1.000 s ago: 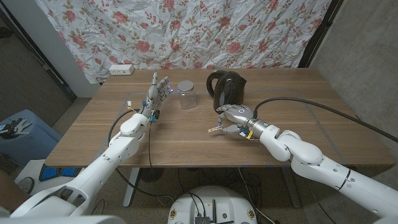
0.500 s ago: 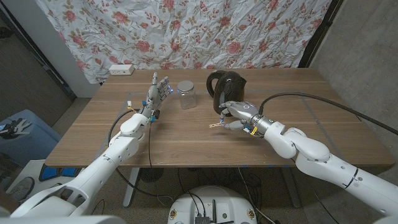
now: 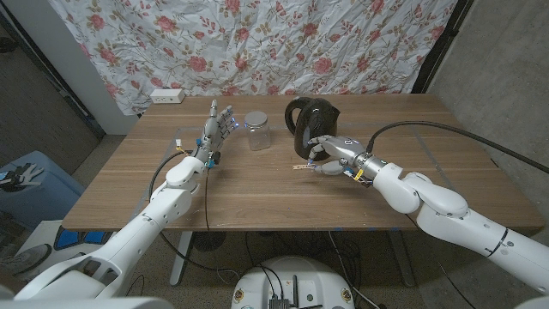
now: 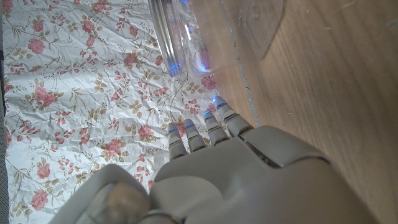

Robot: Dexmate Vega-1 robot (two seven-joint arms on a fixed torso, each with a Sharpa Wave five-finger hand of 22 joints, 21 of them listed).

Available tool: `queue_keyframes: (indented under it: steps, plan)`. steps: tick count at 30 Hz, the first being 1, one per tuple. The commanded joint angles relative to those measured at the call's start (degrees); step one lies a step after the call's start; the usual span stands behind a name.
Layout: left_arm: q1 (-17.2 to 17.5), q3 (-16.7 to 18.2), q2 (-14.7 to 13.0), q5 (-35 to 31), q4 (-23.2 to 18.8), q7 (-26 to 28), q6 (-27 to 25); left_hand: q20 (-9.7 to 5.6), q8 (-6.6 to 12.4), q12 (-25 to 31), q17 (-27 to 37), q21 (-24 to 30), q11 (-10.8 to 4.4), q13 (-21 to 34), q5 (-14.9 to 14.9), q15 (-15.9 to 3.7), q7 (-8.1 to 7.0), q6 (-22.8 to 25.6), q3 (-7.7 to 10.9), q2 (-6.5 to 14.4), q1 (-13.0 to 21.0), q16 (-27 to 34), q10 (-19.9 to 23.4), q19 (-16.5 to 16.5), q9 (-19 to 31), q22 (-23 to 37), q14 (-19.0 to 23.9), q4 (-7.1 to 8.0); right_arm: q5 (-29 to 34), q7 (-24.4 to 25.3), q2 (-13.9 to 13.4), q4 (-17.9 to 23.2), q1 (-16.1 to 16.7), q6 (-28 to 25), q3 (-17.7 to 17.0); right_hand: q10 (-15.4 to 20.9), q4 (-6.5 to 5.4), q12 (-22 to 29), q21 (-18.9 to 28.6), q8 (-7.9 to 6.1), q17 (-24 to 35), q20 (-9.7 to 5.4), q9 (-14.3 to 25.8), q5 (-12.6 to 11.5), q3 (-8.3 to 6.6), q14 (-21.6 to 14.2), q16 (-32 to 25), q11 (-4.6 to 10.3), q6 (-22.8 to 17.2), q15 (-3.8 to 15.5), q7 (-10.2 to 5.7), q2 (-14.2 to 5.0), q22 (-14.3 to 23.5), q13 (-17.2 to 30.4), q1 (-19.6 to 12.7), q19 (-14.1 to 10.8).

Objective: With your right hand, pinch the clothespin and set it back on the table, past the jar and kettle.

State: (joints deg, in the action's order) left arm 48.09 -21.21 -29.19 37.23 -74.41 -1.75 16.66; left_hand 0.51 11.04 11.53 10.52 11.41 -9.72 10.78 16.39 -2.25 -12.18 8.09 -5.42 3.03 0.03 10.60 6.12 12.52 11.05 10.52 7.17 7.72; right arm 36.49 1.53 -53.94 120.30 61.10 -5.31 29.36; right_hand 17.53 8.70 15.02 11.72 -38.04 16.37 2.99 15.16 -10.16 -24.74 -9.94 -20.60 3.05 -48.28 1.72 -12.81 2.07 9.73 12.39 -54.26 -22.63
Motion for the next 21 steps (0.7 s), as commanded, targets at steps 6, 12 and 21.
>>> queue_keyframes:
  steps: [6,12,21]
  plan:
    - [0.00,0.00,0.00,0.01,0.03,-0.02,0.00,0.03,0.36,0.33,0.21,0.43,-0.34,0.12,0.21,-0.39,-0.50,0.02,0.03,0.46,0.19,0.28,0.11,0.51,0.28,0.14,0.47,0.32,-7.21,1.01,1.66,1.28,0.82,-2.88,-1.54,0.80,-0.01,0.06,0.11,-0.12,0.32,0.56,-0.32,0.08,0.59,-0.73,-0.73,-0.03,-0.46,-0.16,0.18,-0.79,0.27,0.14,0.37,-0.63]
    - [0.00,0.00,0.00,0.01,0.05,-0.03,0.02,0.07,0.36,0.38,0.21,0.40,-0.34,0.12,0.21,-0.44,-0.50,0.02,0.03,0.47,0.19,0.26,0.26,0.42,0.28,0.14,0.42,0.32,-9.70,1.44,1.77,1.10,1.00,-2.84,-1.86,1.13,-0.02,0.10,0.14,0.03,0.35,0.48,-0.59,0.10,0.72,-0.92,-0.81,-0.02,-0.51,-0.13,0.29,-0.91,0.28,0.14,0.42,-0.80]
    - [0.00,0.00,0.00,0.01,0.05,-0.03,0.02,0.05,0.36,0.35,0.21,0.41,-0.40,0.12,0.21,-0.45,-0.50,0.03,0.03,0.47,0.19,0.29,0.19,0.45,0.28,0.14,0.50,0.33,-13.94,2.36,2.55,-0.28,0.77,-1.35,-1.76,1.45,-0.01,0.07,0.16,0.28,0.39,0.46,-1.03,0.09,0.91,-1.23,-0.94,0.02,-0.57,-0.14,0.32,-1.14,0.29,0.15,0.46,-1.03]
